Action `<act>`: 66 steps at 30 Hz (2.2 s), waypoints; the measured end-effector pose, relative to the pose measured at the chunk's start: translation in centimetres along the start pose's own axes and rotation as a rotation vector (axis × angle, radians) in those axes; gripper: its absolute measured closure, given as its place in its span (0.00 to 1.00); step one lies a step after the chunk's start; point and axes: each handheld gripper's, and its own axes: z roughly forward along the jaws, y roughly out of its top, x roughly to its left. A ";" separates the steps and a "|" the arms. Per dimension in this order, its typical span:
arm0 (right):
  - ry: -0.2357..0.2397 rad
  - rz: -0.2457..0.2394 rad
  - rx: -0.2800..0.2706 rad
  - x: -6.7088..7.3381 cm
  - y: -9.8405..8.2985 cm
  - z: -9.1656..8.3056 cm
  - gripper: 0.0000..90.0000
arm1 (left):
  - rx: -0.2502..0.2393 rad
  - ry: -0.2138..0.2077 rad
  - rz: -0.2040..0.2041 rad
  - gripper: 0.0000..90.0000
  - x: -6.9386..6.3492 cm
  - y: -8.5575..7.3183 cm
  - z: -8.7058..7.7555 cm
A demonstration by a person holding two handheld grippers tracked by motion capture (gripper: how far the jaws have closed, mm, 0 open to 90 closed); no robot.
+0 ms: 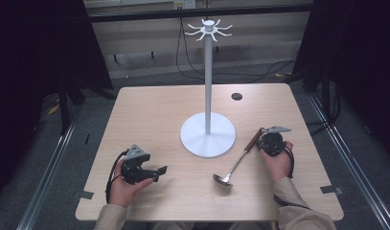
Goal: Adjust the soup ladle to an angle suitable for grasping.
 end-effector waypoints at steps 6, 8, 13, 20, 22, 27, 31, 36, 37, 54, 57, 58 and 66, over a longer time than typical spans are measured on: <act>0.001 -0.012 0.005 0.1 0.2 -0.2 0.99 | -0.003 0.005 -0.004 0.15 0.1 0.0 -0.1; 0.003 -0.017 -0.011 0.3 0.1 -0.8 0.99 | 0.000 0.006 0.000 0.15 0.1 -0.1 -0.2; 0.081 -0.042 -0.049 1.7 0.0 -2.4 0.99 | 0.001 0.001 -0.002 0.15 0.0 -0.1 0.0; 0.201 -0.107 -0.058 5.4 -0.5 -3.7 1.00 | 0.012 0.000 0.009 0.15 -0.3 -0.1 0.2; 0.222 -0.112 -0.056 5.9 -0.5 -3.8 1.00 | 0.012 -0.006 0.011 0.15 -0.4 -0.1 0.2; 0.277 -0.160 -0.026 8.1 -0.8 -3.5 1.00 | 0.014 -0.002 0.017 0.16 -0.5 -0.1 0.2; 0.322 -0.192 -0.007 9.5 -1.2 -3.0 1.00 | 0.015 -0.003 0.014 0.16 -0.4 -0.1 0.2; 0.355 -0.213 0.021 10.2 -1.6 -2.4 1.00 | 0.019 -0.006 0.016 0.16 -0.5 -0.1 0.3; 0.360 -0.217 0.025 10.3 -1.7 -2.3 1.00 | 0.017 -0.008 0.018 0.16 -0.5 -0.1 0.4; 0.390 -0.231 0.053 9.4 -2.4 -3.4 1.00 | 0.020 -0.004 0.020 0.16 -0.5 -0.2 0.4; 0.405 -0.216 0.055 8.8 -2.7 -3.6 1.00 | 0.022 -0.005 0.020 0.16 -0.5 -0.2 0.5; 0.405 -0.219 0.058 8.6 -2.8 -3.7 1.00 | 0.029 -0.003 0.023 0.16 -0.5 -0.2 0.5; 0.404 -0.204 0.079 6.9 -3.7 -4.9 1.00 | 0.032 -0.008 0.024 0.16 -0.5 -0.2 0.6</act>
